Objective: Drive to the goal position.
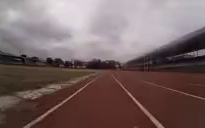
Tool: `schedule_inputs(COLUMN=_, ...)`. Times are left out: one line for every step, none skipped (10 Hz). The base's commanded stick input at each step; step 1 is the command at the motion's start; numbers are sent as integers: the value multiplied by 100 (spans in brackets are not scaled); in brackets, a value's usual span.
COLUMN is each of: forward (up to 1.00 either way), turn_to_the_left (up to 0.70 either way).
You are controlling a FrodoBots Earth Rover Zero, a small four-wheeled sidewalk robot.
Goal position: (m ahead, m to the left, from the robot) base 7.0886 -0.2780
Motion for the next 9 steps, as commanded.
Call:
schedule_inputs(forward=100, turn_to_the_left=0)
schedule_inputs(forward=100, turn_to_the_left=0)
schedule_inputs(forward=100, turn_to_the_left=0)
schedule_inputs(forward=100, turn_to_the_left=0)
schedule_inputs(forward=100, turn_to_the_left=0)
schedule_inputs(forward=100, turn_to_the_left=0)
schedule_inputs(forward=100, turn_to_the_left=0)
schedule_inputs(forward=100, turn_to_the_left=0)
schedule_inputs(forward=100, turn_to_the_left=0)
